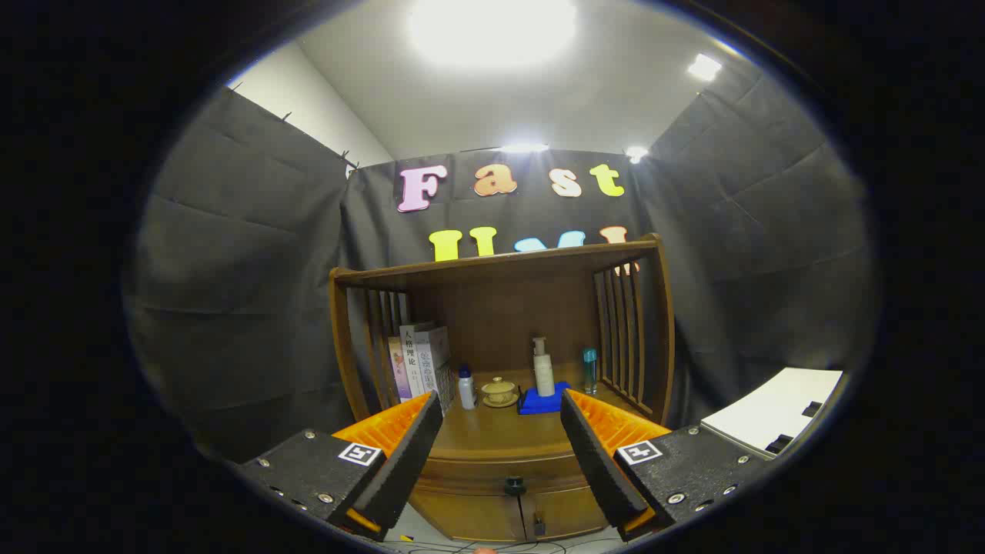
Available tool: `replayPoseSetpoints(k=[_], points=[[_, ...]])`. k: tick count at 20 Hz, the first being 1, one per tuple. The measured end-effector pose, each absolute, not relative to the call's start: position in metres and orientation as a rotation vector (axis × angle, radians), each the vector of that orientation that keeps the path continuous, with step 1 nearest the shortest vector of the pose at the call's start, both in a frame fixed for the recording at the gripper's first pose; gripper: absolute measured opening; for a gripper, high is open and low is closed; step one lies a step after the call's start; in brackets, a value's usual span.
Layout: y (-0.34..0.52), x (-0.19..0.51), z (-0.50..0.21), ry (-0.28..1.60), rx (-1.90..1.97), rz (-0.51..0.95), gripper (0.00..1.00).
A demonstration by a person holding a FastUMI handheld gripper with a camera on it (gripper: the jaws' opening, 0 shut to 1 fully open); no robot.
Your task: Pull open the drawer, take out the items inside it, and place them on the countertop above the cabinet.
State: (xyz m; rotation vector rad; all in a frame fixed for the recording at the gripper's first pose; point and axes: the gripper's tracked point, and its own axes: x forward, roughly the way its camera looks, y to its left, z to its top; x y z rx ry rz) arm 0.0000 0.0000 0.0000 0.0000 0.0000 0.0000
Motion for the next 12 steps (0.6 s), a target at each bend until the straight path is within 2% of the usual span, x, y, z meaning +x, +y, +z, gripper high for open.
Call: replayPoseSetpoints(k=[8, 12], points=[[-0.026, 0.004, 0.005, -0.021, -0.04, -0.071, 0.95], [-0.018, 0.01, 0.008, -0.057, -0.074, -0.046, 0.95]])
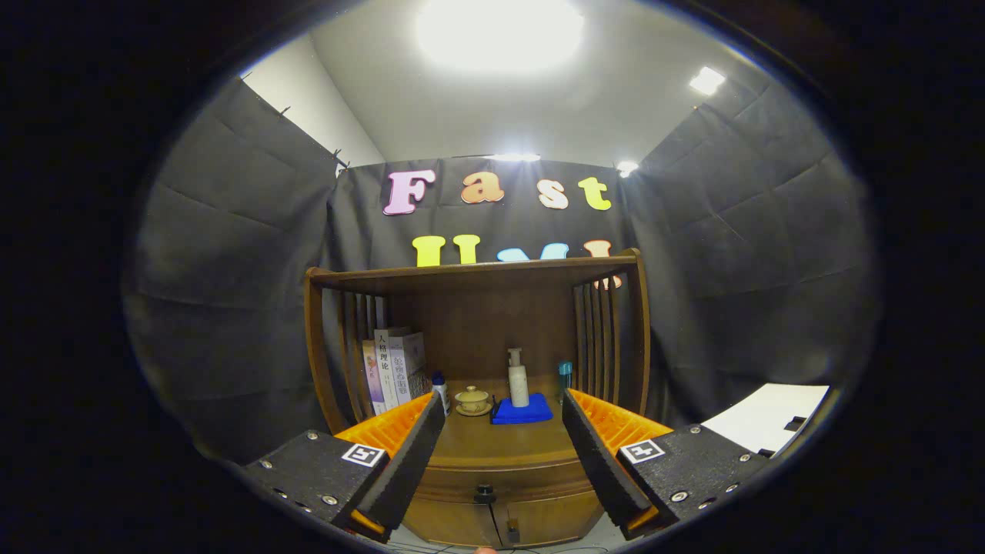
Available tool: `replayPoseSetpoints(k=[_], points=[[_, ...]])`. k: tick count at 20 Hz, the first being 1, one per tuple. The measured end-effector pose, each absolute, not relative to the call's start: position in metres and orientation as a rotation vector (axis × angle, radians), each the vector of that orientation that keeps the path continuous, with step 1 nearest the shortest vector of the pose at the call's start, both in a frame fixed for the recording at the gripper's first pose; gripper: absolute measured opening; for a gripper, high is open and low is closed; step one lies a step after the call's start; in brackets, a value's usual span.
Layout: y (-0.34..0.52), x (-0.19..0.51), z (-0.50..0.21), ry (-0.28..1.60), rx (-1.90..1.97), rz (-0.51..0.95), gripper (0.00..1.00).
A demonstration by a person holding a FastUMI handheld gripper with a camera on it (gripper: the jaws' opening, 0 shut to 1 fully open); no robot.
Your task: Pull open the drawer, take out the items inside it, and place them on the countertop above the cabinet.
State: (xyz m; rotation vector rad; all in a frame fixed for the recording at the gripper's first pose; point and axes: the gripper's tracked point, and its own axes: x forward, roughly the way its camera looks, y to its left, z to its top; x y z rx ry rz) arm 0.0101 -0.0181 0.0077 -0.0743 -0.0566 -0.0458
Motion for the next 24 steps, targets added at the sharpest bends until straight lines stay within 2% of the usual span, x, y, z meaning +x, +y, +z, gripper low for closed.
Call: replayPoseSetpoints(k=[14, 24], points=[[0.003, 0.055, -0.044, -0.061, -0.112, 0.083, 0.95], [-0.01, 0.083, -0.205, 0.16, -0.075, 0.009, 0.96]])
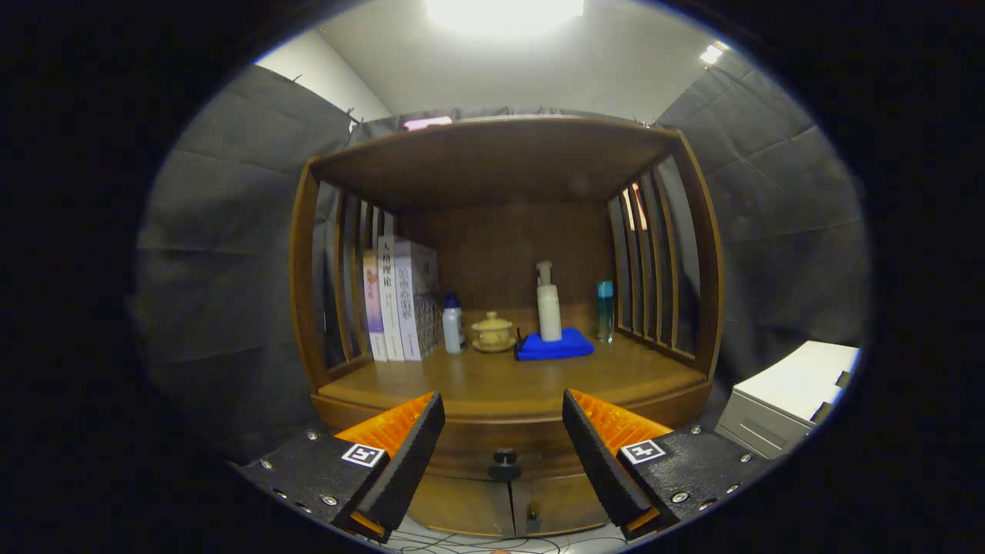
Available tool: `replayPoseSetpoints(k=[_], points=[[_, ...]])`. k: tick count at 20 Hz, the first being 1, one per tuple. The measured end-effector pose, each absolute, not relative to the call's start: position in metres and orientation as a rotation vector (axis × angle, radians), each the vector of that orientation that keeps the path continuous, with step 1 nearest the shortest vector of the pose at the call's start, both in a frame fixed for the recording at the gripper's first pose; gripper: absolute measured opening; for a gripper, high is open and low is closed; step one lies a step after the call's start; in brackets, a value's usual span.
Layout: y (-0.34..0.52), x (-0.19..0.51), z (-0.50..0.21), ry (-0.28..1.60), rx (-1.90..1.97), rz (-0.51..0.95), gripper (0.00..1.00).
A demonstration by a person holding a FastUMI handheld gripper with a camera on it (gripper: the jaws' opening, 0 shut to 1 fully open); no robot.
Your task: Pull open the drawer, take out the items inside it, and place them on the countertop above the cabinet.
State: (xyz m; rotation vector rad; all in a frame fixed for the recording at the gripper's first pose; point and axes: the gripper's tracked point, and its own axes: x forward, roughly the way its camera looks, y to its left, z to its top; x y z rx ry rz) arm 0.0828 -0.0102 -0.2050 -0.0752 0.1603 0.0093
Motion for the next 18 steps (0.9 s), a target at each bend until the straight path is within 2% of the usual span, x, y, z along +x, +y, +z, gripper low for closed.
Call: replayPoseSetpoints(k=[9, 12, 16, 18], points=[[-0.008, 0.115, -0.316, 0.334, -0.097, -0.031, 0.95], [-0.02, 0.128, -0.337, 0.357, -0.083, -0.064, 0.92], [-0.024, 0.141, -0.351, 0.378, -0.029, -0.044, 0.77], [-0.02, 0.146, -0.356, 0.364, -0.009, -0.033, 0.64]])
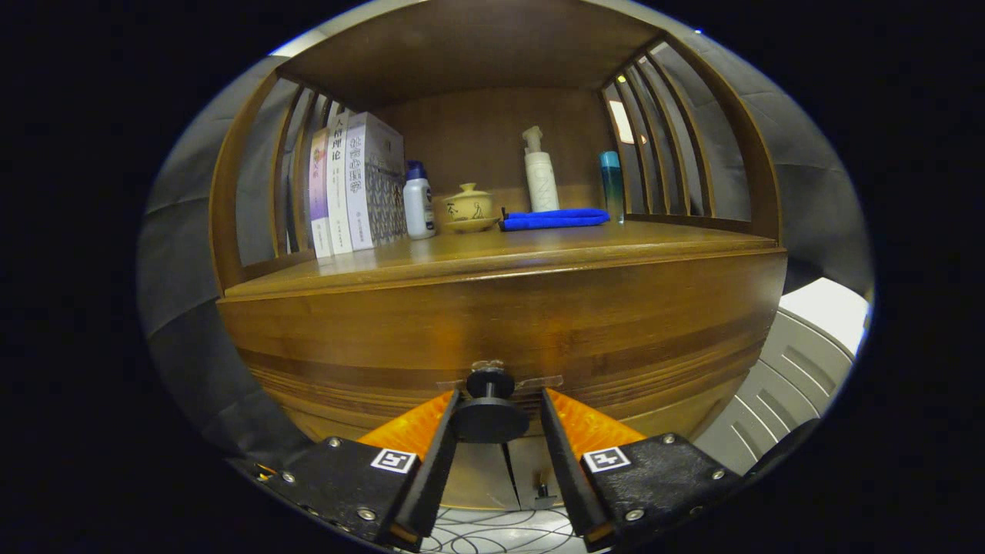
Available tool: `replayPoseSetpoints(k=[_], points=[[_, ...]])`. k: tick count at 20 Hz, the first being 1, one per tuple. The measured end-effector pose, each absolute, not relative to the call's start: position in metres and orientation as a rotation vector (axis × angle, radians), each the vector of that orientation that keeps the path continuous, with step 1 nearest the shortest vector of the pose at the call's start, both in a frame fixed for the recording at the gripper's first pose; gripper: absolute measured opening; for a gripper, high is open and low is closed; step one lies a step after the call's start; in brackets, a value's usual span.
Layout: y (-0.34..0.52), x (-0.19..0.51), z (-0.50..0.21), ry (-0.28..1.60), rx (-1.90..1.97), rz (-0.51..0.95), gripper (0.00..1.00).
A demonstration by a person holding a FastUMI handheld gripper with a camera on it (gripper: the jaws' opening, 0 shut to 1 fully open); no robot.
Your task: Pull open the drawer, take out the items inside it, and place them on the countertop above the cabinet.
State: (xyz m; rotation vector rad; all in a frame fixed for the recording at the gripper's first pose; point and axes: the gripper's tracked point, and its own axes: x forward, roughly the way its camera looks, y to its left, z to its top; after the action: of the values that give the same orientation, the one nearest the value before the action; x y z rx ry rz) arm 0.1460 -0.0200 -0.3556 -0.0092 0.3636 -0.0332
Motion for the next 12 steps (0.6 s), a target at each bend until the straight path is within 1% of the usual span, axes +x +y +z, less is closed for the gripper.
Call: replayPoseSetpoints(k=[3, 6, 7, 10, 12], points=[[-0.0204, 0.1445, -0.3558, 0.371, -0.025, -0.037, 0.47], [-0.0174, 0.1446, -0.3569, 0.367, -0.007, -0.007, 0.39], [-0.0179, 0.1436, -0.3557, 0.367, -0.019, -0.002, 0.33], [-0.0205, 0.1415, -0.3584, 0.375, -0.043, -0.006, 0.3], [-0.0205, 0.1387, -0.3581, 0.382, -0.041, -0.007, 0.3]])
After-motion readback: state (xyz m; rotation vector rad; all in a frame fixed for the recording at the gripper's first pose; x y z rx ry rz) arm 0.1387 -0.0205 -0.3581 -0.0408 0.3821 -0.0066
